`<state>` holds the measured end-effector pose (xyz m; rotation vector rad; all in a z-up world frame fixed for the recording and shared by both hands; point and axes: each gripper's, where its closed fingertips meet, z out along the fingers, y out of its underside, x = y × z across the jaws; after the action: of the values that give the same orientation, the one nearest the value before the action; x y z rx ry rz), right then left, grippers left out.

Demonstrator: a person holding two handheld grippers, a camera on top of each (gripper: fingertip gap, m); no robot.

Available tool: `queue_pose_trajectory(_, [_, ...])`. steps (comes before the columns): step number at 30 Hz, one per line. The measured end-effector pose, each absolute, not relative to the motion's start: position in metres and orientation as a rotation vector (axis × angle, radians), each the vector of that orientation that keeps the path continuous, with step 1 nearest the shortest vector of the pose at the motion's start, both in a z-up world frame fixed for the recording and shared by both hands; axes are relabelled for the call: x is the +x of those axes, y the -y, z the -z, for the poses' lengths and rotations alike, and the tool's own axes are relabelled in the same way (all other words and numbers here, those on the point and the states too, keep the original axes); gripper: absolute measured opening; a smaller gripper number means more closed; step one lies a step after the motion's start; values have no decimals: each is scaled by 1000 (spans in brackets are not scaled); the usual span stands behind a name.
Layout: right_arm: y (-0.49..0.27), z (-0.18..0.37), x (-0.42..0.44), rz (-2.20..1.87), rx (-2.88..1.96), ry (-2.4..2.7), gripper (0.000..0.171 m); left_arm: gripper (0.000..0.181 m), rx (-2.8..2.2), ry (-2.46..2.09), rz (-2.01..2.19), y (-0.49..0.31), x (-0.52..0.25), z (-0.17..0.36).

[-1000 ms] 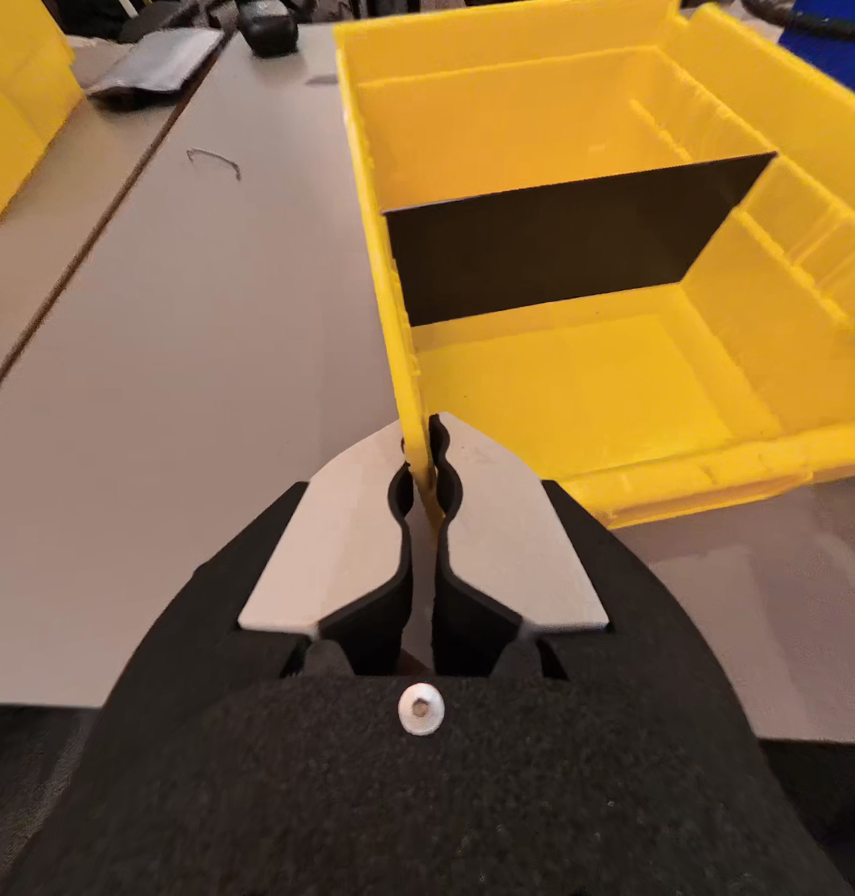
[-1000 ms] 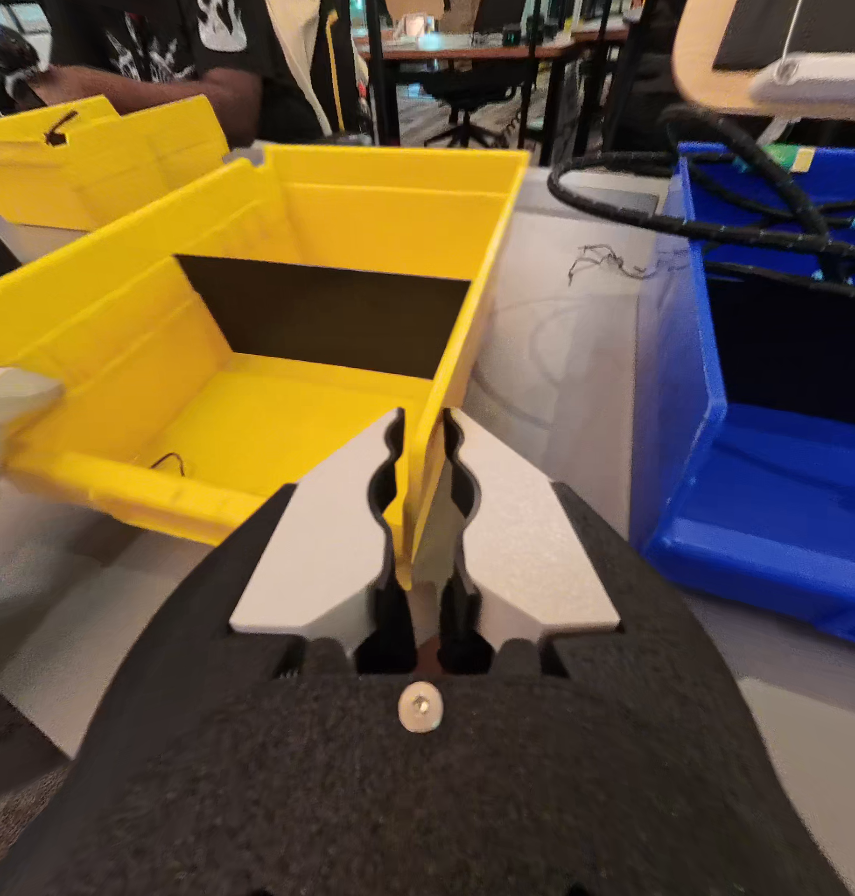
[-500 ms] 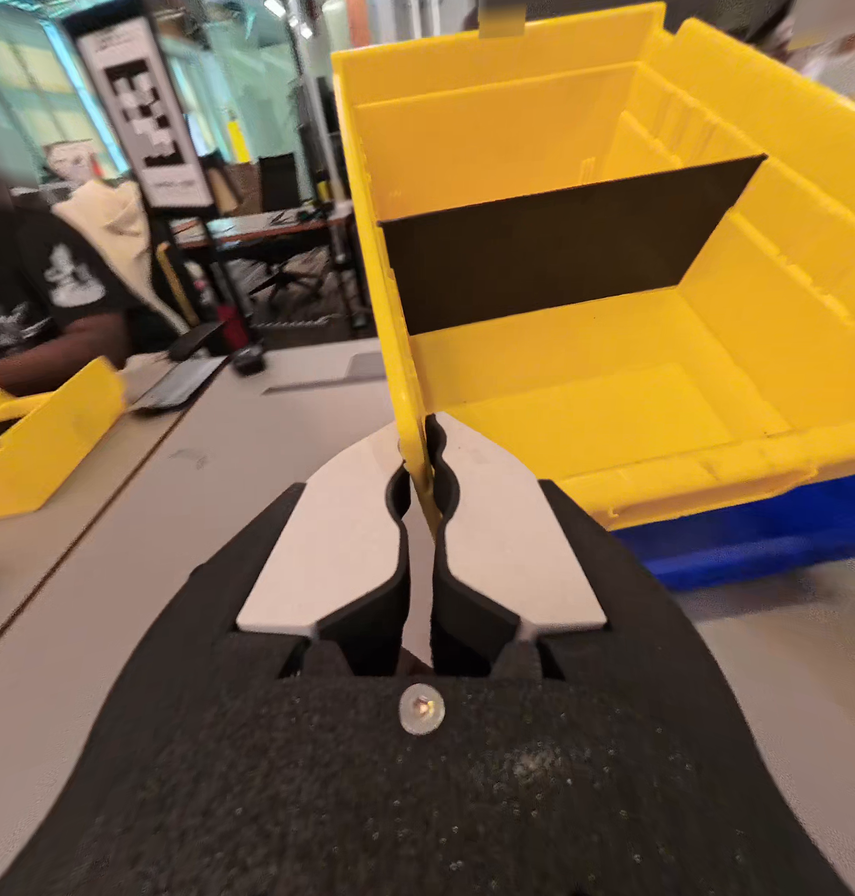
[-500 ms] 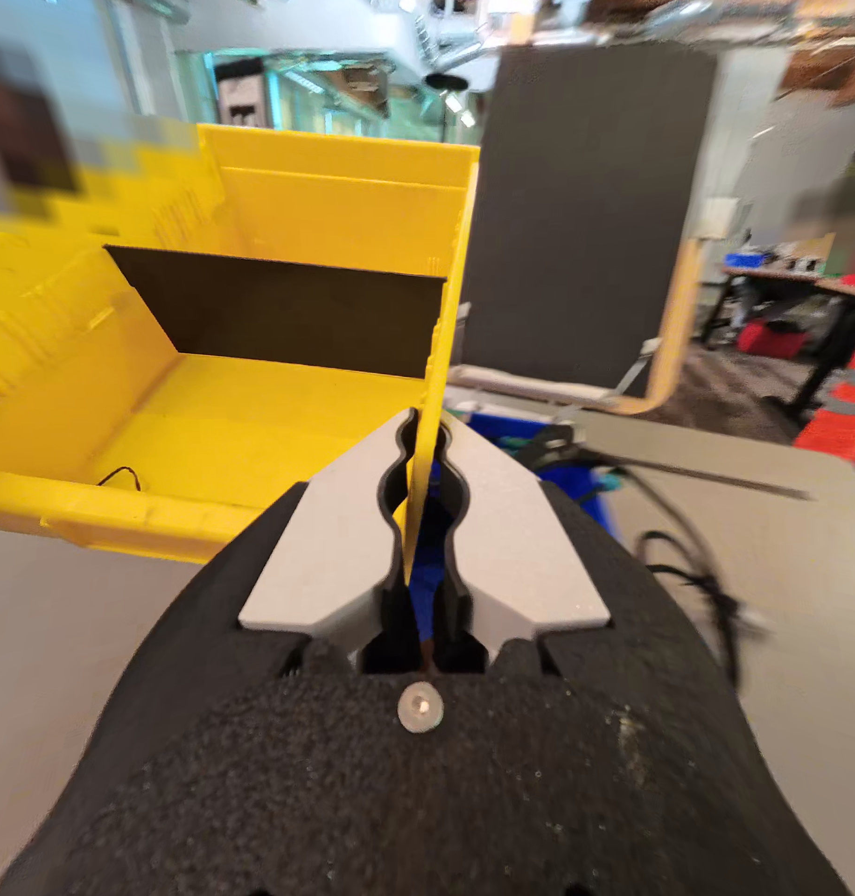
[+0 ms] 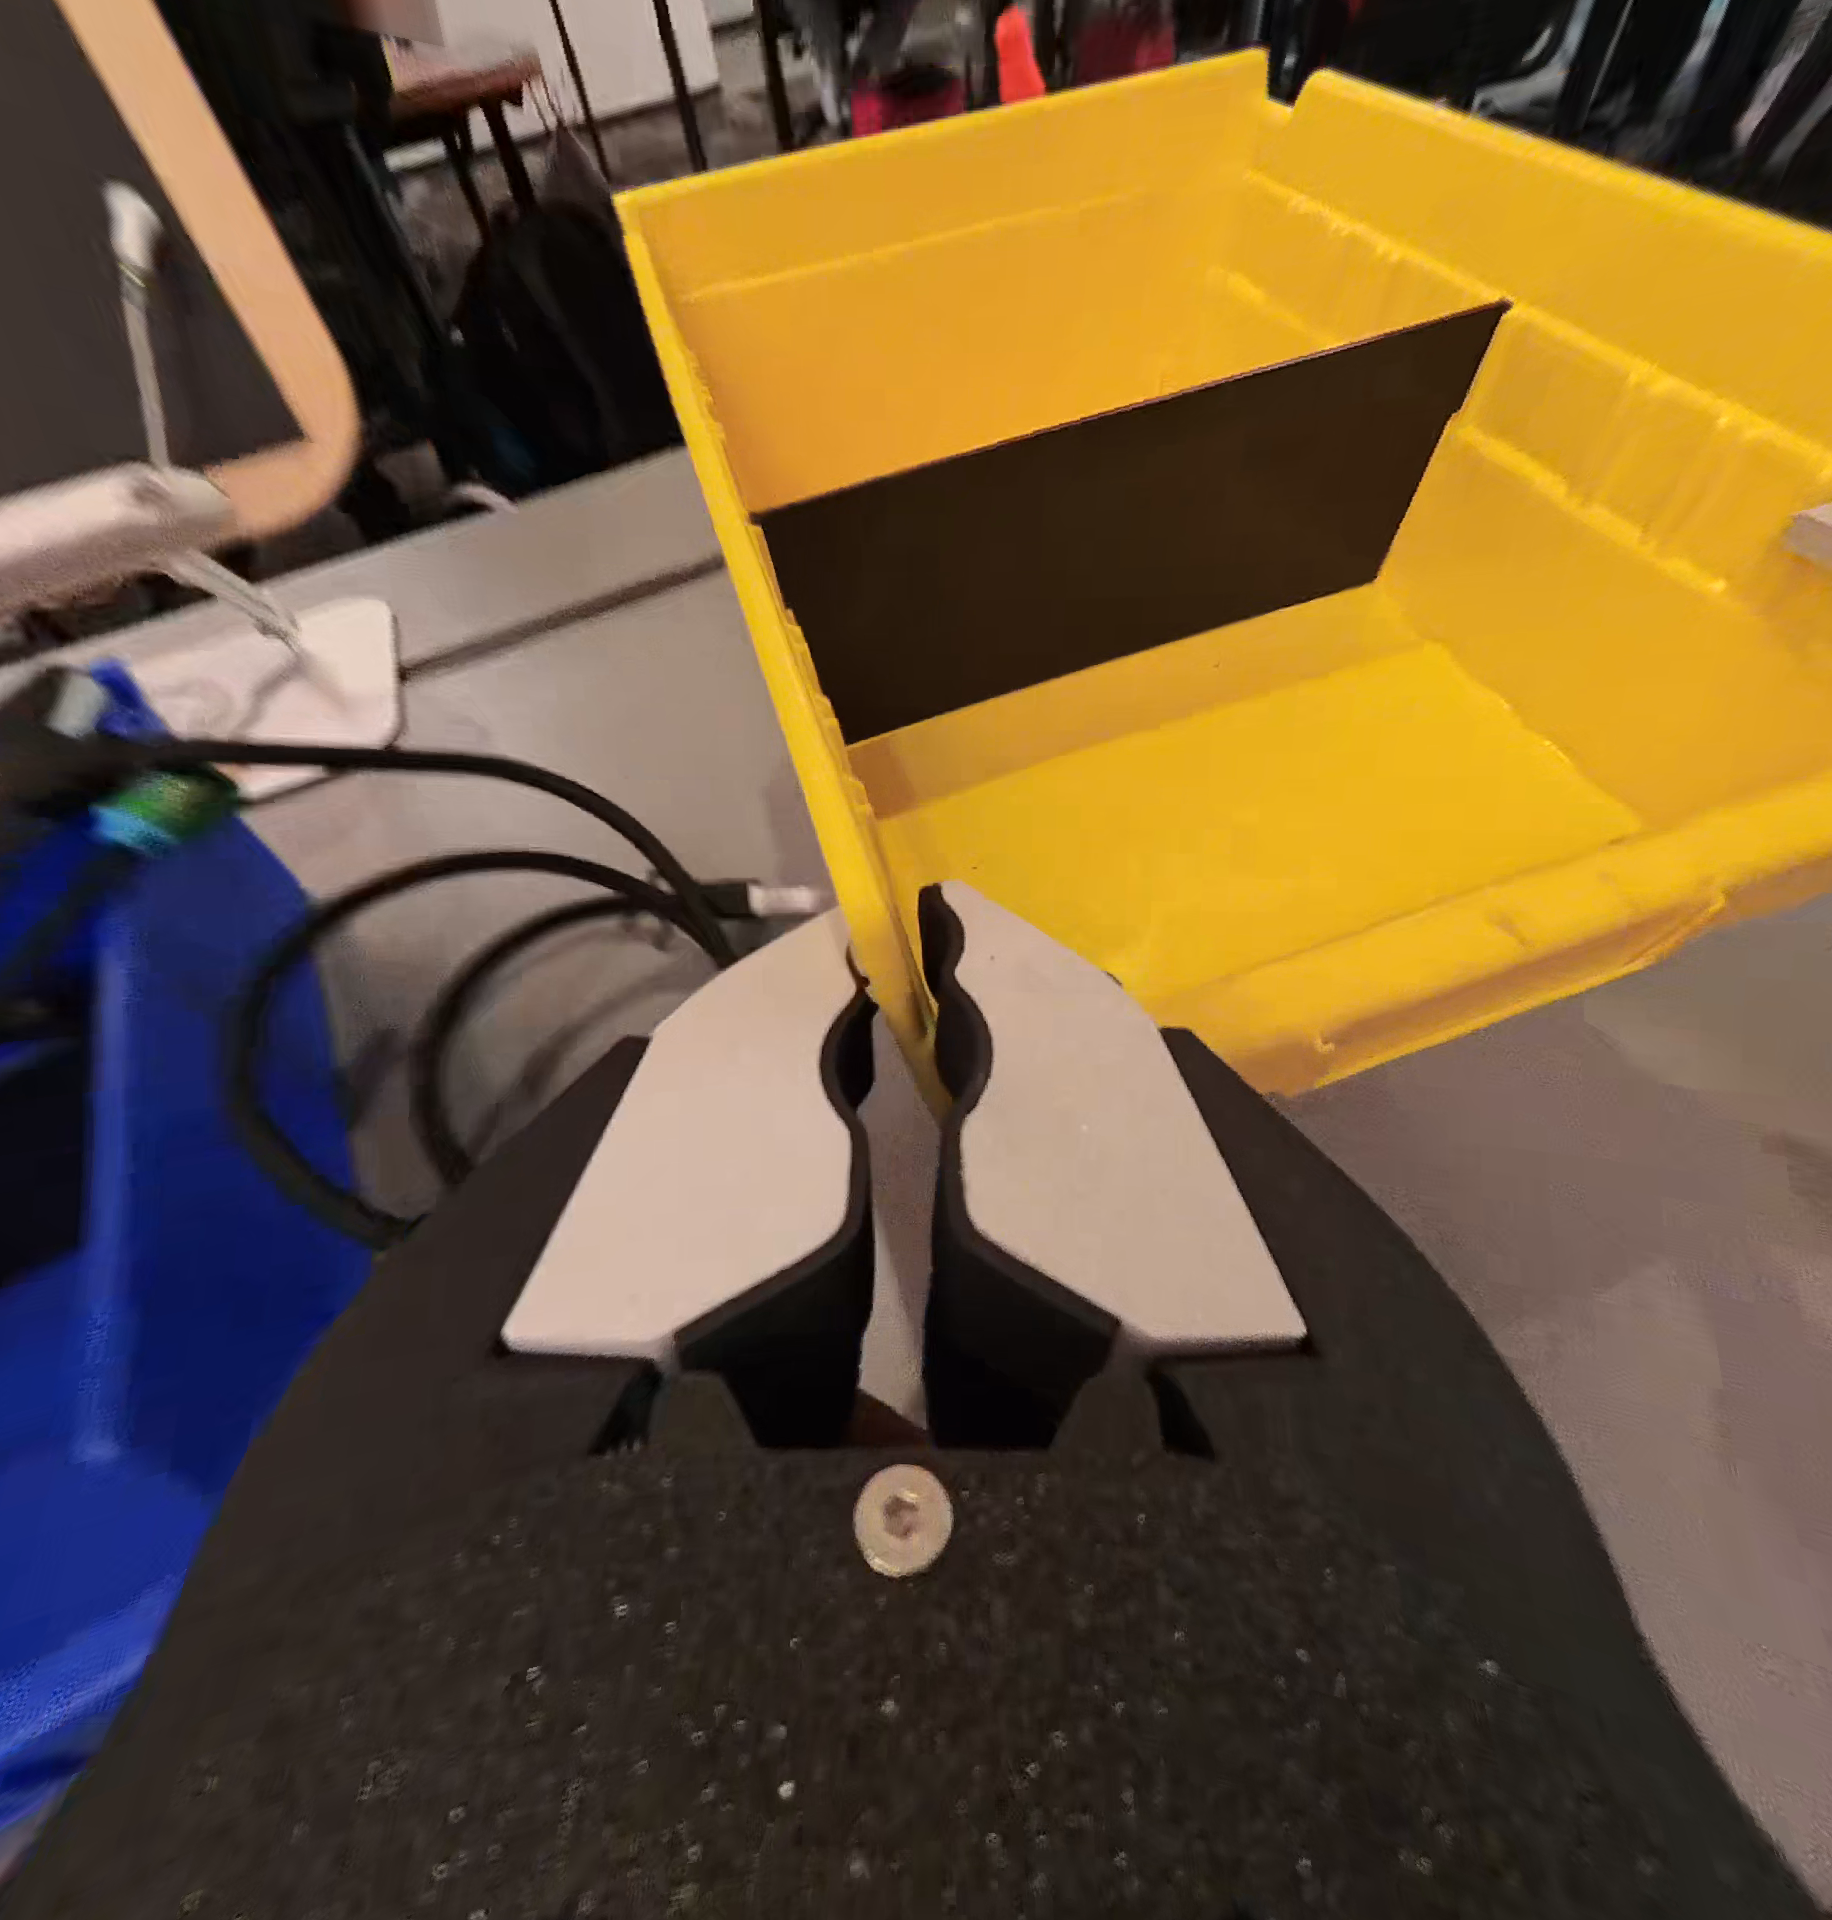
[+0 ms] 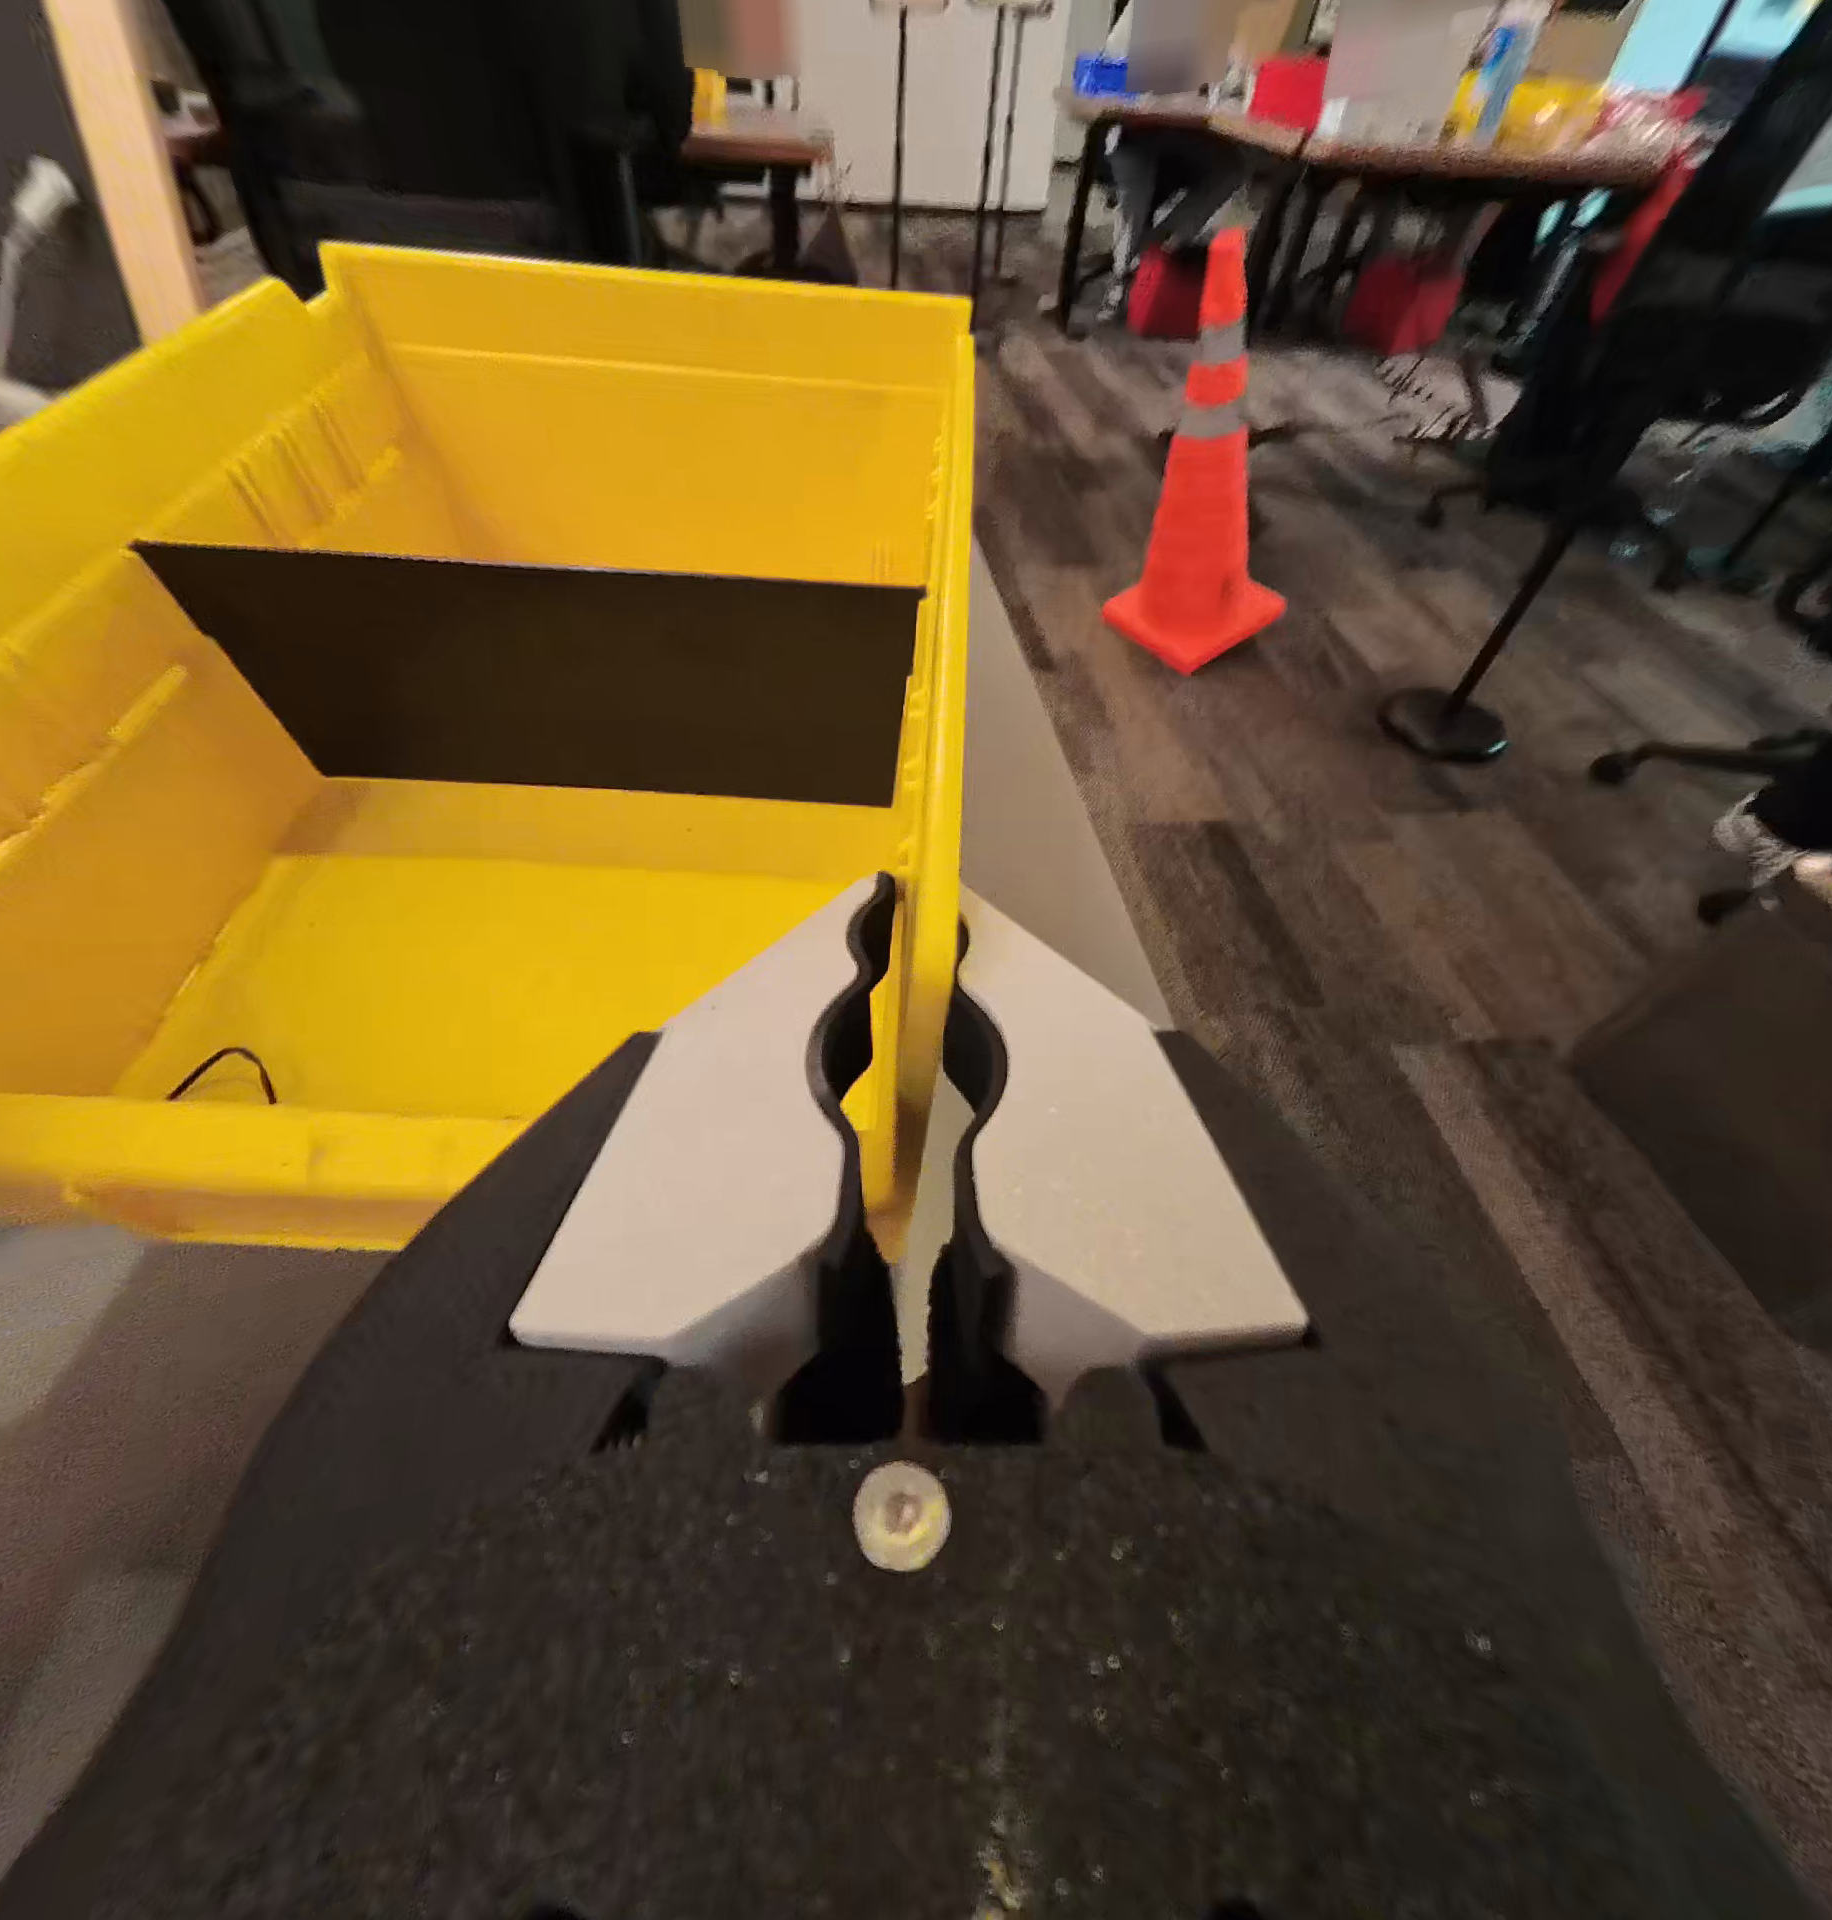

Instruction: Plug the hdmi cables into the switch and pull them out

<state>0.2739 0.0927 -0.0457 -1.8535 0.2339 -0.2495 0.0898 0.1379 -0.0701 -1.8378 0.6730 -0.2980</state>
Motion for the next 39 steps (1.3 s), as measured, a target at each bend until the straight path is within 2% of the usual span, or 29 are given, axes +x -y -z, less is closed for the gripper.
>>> queue_pose_trajectory(6, [-99, 107, 305, 156, -1960, -144, 4, 11, -1920, -711, 335, -125, 115, 130])
queue_pose_trajectory(11, [-107, 122, 307, 50, -1899, -219, 4, 18, -1894, -762, 368, -117, 117, 137])
queue_pose_trajectory(15, [-108, 122, 308, 48, -1896, -245, 6, 33, -1920, -830, 672, -87, 117, 126])
queue_pose_trajectory(17, [-109, 116, 308, -15, -1843, -279, 7, 33, -1841, -851, 819, -70, 91, 103])
queue_pose_trajectory(19, [-105, 106, 313, -46, -1810, -339, 20, 33, -1788, -836, 841, -70, 39, 83])
queue_pose_trajectory(23, [-96, 61, 315, 67, -1761, -374, 28, 34, -1755, -654, 580, -117, -117, 59])
queue_pose_trajectory(27, [-113, -6, 231, 84, -1656, -148, 28, 35, -1806, -393, 287, -164, -263, 61])
queue_pose_trajectory(31, [-147, -28, 91, -41, -1665, 97, 28, 42, -1902, -312, 338, -174, -294, 86])
queue_pose_trajectory(33, [-160, -14, 20, -150, -1681, 169, 28, 52, -1929, -322, 410, -177, -286, 96])
queue_pose_trajectory(35, [-169, 20, -37, -281, -1750, 189, 28, 49, -1930, -325, 429, -180, -279, 98])
queue_pose_trajectory(39, [-183, 88, -65, -191, -1852, 135, 32, 44, -1944, -400, 390, -182, -264, 110])
